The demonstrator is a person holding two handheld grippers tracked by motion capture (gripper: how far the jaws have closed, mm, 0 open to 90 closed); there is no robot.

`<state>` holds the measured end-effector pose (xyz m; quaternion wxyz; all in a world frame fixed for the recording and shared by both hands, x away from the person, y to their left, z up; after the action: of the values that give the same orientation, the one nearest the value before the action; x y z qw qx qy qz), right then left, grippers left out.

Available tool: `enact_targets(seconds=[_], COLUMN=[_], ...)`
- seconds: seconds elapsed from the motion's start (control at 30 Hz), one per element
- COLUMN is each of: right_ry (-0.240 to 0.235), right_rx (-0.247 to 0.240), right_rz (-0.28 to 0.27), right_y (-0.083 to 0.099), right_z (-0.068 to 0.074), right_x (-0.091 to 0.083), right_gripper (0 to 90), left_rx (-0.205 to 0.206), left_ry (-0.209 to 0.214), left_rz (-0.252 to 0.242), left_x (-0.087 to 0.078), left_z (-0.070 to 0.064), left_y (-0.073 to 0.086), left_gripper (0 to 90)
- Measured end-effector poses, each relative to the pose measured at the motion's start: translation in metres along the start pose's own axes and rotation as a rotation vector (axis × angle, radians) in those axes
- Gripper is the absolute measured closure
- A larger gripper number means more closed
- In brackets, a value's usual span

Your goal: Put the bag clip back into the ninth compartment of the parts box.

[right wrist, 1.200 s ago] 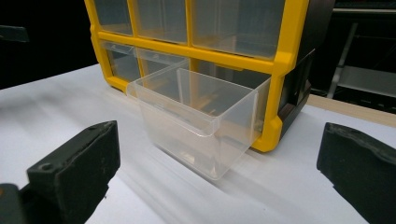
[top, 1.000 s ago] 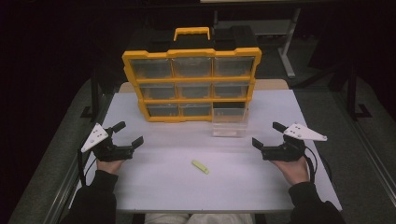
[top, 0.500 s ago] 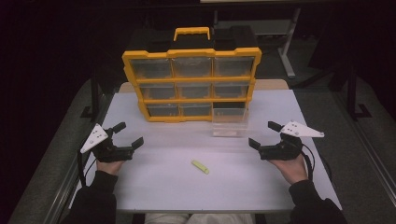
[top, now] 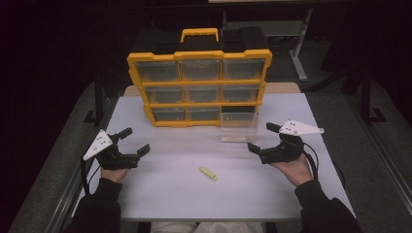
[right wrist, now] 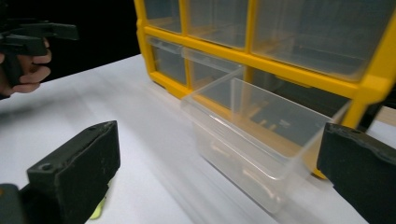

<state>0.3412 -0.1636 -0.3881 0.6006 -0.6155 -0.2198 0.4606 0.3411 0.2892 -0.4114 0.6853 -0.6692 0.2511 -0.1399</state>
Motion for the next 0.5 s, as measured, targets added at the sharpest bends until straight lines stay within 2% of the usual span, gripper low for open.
enact_targets(seconds=[0.5], right_ry=[-0.07], right_rx=[-0.005], right_rz=[0.077], right_y=[-0.01], right_z=[0.01], right_x=[0.023], right_gripper=[0.0], left_rx=[0.0], left_ry=[0.006], left_rz=[0.004], left_x=[0.0], left_z=[-0.001], left_y=[0.002], left_gripper=[1.9])
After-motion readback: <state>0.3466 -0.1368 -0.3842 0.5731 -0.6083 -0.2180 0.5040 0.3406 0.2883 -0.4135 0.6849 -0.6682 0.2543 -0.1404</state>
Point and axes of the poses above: each handheld gripper's, and its own axes: x roughly forward along the jaws, y roughly out of its underside, z roughly to its left, the point moved 4 cm from there along x, roughly forward along the jaws, and after that the axes turned 11 degrees about -y, right-handed, at the moved point
